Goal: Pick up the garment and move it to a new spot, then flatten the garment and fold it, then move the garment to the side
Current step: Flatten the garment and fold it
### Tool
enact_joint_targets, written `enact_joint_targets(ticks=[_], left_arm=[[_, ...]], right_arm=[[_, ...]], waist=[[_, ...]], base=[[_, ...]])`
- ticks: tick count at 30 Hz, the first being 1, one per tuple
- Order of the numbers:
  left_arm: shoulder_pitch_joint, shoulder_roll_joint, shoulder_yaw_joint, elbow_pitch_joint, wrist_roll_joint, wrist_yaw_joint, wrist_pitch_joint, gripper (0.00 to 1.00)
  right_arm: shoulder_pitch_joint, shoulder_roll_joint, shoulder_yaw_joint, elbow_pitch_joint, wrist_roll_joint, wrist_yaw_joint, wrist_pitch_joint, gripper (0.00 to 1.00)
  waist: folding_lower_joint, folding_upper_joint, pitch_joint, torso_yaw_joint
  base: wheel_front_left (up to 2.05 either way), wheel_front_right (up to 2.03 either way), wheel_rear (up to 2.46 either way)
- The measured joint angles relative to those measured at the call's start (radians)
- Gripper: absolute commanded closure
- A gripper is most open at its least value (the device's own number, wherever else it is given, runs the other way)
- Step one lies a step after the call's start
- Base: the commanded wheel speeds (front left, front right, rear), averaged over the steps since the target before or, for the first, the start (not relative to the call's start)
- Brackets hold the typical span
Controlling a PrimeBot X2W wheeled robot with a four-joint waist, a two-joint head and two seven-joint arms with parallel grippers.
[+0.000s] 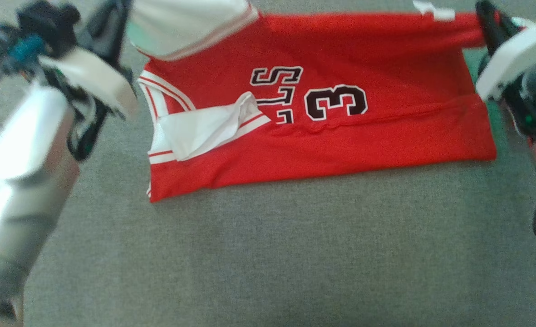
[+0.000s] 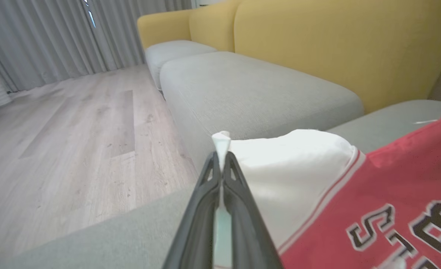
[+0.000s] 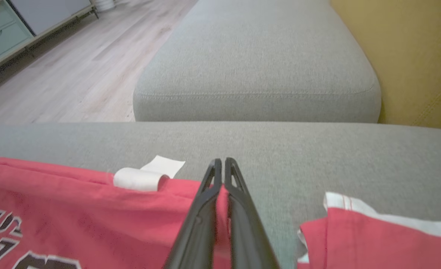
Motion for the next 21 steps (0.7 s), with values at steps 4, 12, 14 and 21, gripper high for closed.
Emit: enact_joint_targets(ticks=[4,12,14,21], left_arm=[[0.071,0.035,-0.035,-0.068,-0.019,-0.008,0.041,1.0],[0.244,0.187,-0.121,-0.292,-0.103,-0.009,0.223,1.0],[0.281,0.218,-0.13,-0.347,-0.128,-0.009,0.265,1.0],[0.331,0.275,-0.171,-0.461,-0.159,0.0,0.383,1.0]], right_arm=[[0.048,-0.035,0.041,-0.024,0.044,0.0,0.028,1.0],[0.16,-0.129,0.135,-0.1,0.156,0.0,0.145,1.0],[0.184,-0.151,0.156,-0.117,0.176,0.0,0.178,1.0],[0.221,-0.213,0.23,-0.157,0.202,0.0,0.262,1.0]], waist=[[-0.0002,0.0,-0.033,0.009],[-0.0003,0.0,-0.113,0.019],[-0.0004,0.0001,-0.125,0.018],[-0.0002,0.0001,-0.128,0.015]], base=[[0.0,0.0,0.0],[0.0,0.0,0.0],[0.0,0.0,0.0],[0.0,0.0,0.0]])
